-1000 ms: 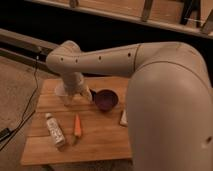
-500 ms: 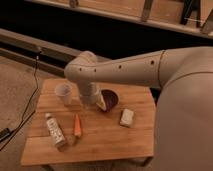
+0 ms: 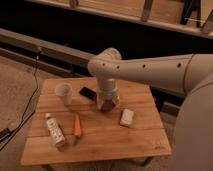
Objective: Move the arm in a circular motion
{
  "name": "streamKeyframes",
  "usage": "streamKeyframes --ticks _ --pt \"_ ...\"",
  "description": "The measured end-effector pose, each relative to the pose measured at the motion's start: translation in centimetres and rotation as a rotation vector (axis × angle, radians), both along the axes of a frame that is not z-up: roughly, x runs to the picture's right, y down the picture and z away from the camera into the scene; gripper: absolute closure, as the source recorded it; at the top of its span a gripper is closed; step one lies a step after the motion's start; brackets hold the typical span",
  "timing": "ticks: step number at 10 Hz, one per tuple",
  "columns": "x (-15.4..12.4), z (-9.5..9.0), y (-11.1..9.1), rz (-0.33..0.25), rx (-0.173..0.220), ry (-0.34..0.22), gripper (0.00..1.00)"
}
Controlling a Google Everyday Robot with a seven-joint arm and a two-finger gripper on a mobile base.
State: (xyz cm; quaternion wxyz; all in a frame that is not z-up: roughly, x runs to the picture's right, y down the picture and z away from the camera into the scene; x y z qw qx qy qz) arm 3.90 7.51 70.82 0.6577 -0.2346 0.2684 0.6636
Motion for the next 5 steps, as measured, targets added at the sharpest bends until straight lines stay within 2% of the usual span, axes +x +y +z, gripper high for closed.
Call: streamKeyframes --ticks 2,3,5 --pt "2.0 0.9 -1.8 0.028 0.0 0.024 0.35" --pt "3.2 1.7 -3.4 0.046 -0.001 0.042 0.35" --pt "3.7 2.8 -6.0 0.06 -0.003 0.06 0.35"
